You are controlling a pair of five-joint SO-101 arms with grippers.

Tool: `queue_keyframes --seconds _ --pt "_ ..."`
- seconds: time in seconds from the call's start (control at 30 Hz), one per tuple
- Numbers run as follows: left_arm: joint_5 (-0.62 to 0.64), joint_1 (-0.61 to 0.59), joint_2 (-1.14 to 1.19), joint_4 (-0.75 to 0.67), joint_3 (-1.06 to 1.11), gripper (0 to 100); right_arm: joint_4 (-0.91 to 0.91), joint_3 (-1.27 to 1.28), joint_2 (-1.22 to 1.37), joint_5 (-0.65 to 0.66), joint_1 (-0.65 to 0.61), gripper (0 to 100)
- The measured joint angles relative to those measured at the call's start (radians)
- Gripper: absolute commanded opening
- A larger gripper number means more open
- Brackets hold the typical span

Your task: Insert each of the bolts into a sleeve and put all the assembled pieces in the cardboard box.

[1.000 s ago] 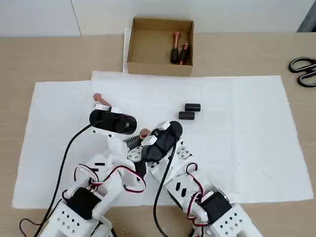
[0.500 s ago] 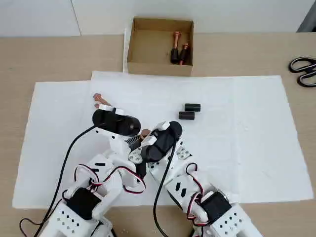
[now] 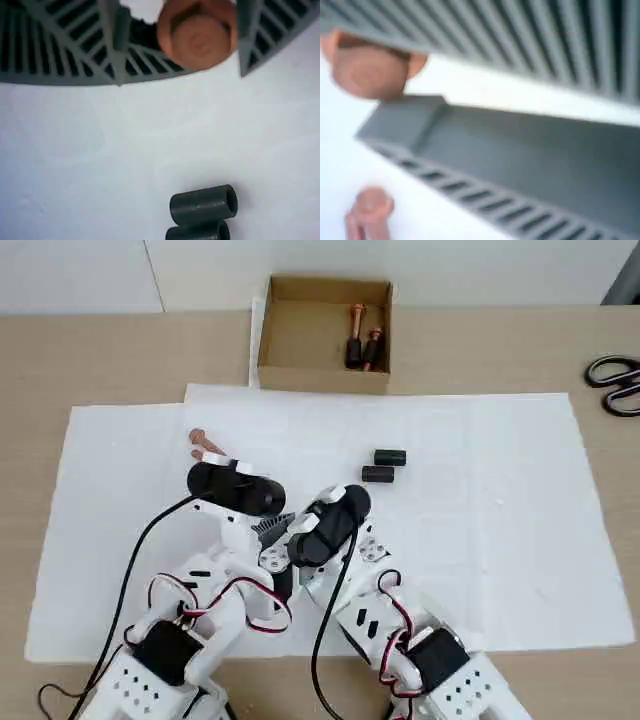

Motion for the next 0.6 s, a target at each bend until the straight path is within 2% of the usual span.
queue_keyframes --seconds 0.23,0.47,0.6 --pt "-0.002 -0.028 0.000 0.014 -0.028 15 0.000 -0.002 0.000 0.000 0.000 0.5" --pt "-0.002 -0.107 0.000 0.158 -0.100 15 0.000 -0.002 0.000 0.000 0.034 0.5" --pt "-0.011 -0.198 0.000 0.215 -0.124 15 0.000 -0.002 0.000 0.000 0.040 0.5"
